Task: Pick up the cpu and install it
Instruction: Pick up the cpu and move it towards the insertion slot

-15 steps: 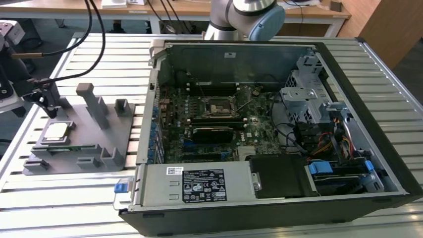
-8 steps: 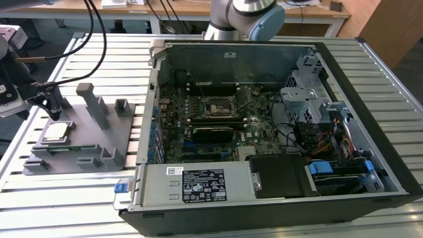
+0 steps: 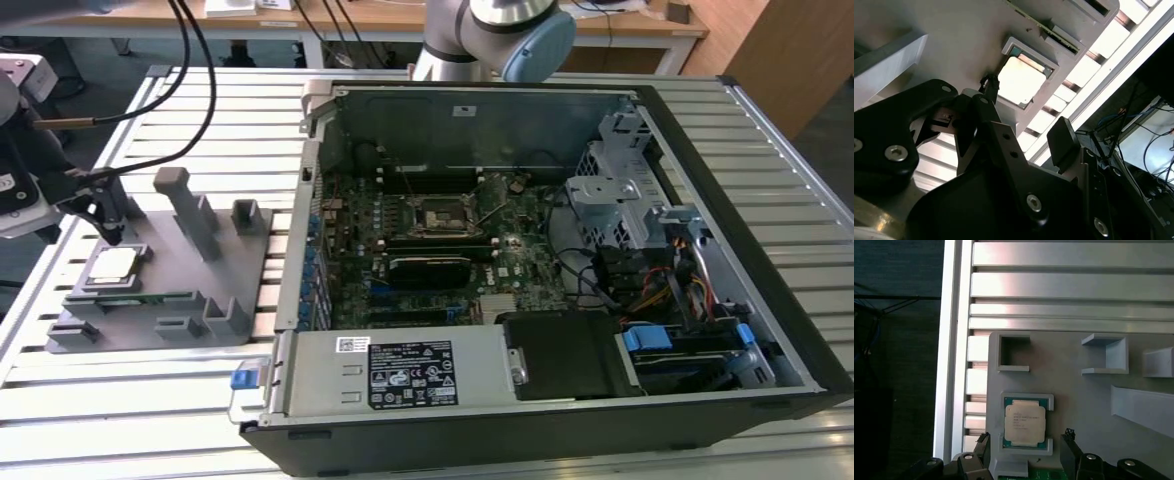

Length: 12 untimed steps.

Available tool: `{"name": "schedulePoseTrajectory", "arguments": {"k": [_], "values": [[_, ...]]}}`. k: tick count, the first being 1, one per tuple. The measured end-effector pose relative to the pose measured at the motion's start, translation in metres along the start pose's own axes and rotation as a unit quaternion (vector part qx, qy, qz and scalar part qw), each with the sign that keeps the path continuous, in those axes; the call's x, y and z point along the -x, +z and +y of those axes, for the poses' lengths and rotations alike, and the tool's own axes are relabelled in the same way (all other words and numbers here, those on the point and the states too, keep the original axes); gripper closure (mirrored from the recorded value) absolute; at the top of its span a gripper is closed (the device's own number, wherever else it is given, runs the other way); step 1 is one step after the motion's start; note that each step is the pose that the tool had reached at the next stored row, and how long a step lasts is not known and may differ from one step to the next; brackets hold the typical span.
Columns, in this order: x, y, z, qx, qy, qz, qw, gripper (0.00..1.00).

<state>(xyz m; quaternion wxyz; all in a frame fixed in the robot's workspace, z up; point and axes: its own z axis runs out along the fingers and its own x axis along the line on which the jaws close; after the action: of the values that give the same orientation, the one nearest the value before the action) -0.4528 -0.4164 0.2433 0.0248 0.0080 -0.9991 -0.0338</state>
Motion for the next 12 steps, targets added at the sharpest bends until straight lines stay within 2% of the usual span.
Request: {"name": "schedulePoseTrajectory", "arguments": {"k": [12], "values": [[0.0003, 0.0061, -0.0004, 0.0, 0.0, 0.0, 1.0, 0.34]]}}
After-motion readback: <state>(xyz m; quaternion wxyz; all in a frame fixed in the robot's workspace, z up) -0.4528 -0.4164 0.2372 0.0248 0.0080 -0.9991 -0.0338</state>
